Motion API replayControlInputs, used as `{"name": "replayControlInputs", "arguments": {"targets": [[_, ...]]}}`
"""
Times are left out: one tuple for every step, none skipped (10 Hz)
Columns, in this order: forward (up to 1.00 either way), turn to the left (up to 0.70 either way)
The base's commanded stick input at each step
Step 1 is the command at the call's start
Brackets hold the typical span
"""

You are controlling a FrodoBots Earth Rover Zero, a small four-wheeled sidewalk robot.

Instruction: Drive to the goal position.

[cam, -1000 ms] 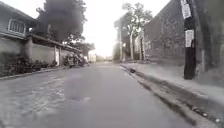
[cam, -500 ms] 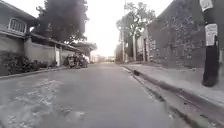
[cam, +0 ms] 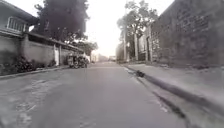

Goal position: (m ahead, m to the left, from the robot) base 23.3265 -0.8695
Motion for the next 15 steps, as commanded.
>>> {"name": "replayControlInputs", "arguments": {"targets": [[1.0, 0.0], [1.0, 0.0], [1.0, 0.0], [1.0, 0.0], [1.0, 0.0], [1.0, 0.0], [1.0, 0.0], [1.0, 0.0], [1.0, 0.0], [1.0, 0.0], [1.0, 0.0], [1.0, 0.0], [1.0, 0.0], [1.0, -0.13], [1.0, -0.4]]}}
